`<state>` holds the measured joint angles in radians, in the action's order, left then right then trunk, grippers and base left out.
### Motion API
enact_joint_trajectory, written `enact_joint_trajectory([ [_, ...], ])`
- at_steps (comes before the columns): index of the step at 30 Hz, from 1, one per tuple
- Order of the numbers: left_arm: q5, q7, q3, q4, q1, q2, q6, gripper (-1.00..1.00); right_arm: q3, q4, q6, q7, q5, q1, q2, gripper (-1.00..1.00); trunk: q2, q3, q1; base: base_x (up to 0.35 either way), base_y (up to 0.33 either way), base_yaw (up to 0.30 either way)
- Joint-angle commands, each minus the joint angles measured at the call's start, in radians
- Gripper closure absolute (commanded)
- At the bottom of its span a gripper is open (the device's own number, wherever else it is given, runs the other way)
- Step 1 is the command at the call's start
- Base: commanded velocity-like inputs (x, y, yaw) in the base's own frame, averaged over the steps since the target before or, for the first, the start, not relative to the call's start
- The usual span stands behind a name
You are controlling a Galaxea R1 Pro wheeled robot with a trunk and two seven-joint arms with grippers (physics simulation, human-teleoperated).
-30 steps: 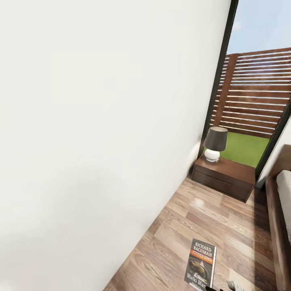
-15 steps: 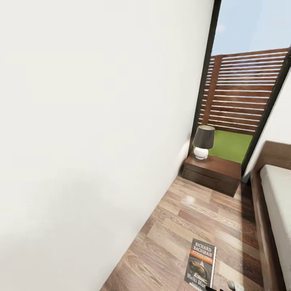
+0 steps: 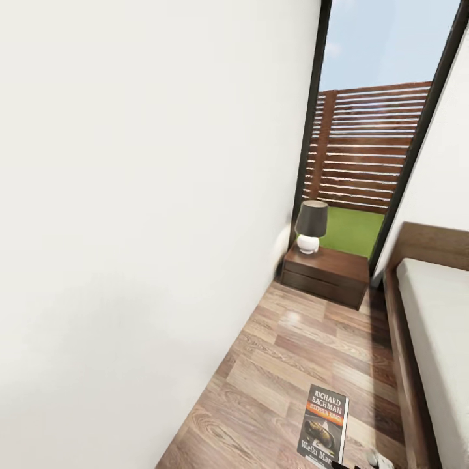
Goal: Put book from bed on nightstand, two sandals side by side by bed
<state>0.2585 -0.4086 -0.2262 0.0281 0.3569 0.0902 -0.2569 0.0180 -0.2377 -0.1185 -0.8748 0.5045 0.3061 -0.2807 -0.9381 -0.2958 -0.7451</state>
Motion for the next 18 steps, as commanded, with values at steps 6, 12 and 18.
enact_joint_trajectory([
  [6, 0.01, -0.002, -0.009, 0.0, 0.001, 0.0, -0.004, -1.0, 0.002, 0.0, -0.01, -0.003, 0.006, 0.001, 0.0, 1.0, -0.001, -0.001, 0.0, 0.0, 0.0, -0.142],
  [12, 0.01, -0.002, -0.009, 0.0, 0.001, 0.0, -0.004, -1.0, 0.002, 0.0, -0.01, -0.003, 0.006, 0.001, 0.0, 1.0, -0.001, -0.001, 0.0, 0.202, 0.0, -0.023],
  [18, 0.01, -0.002, -0.009, 0.0, 0.001, 0.0, -0.004, -1.0, 0.002, 0.0, -0.01, -0.003, 0.007, 0.001, 0.0, 1.0, -0.001, -0.001, 0.0, 0.319, 0.0, -0.002],
])
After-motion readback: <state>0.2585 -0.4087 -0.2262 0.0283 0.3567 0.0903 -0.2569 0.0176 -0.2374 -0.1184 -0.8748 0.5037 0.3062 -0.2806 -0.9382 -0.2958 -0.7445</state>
